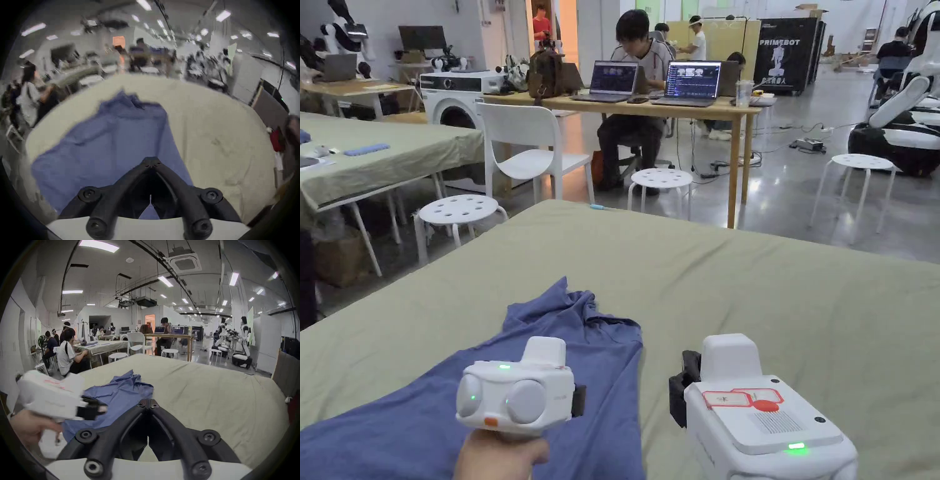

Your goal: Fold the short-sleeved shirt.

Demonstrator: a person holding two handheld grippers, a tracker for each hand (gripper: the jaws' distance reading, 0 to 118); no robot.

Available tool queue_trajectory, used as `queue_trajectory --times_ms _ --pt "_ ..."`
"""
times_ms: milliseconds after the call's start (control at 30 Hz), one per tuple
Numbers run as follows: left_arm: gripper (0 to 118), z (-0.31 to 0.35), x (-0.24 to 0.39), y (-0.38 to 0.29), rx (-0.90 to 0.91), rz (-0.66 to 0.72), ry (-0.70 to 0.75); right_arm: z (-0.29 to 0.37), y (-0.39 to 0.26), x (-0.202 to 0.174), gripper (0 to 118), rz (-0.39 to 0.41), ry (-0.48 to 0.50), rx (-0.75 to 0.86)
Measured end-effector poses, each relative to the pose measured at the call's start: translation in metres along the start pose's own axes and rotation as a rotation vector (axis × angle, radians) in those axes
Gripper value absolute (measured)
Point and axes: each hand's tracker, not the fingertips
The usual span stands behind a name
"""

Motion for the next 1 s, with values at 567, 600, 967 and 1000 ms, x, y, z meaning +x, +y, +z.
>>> queue_trajectory --times_ms 567,600,967,1000 --pt "1 -0.135 -0.007 0.033 -0.134 -0.109 0.107 -0.007 -0.029 0.067 0 0.032 -0.155 -0.076" --pt "1 -0.133 -0.009 0.034 -0.141 -0.085 0.039 -0.002 -0.030 0.072 0 0.017 -0.168 -0.076" --pt "1 -0.034 0.206 0.056 0.119 -0.291 -0.178 0.117 -0.030 0.164 0 -0.028 -0.384 -0.032" --pt "1 -0.023 0.241 0.055 0.150 -0.303 -0.222 0.131 -0.034 0.175 0 -0.032 -0.405 -0.034"
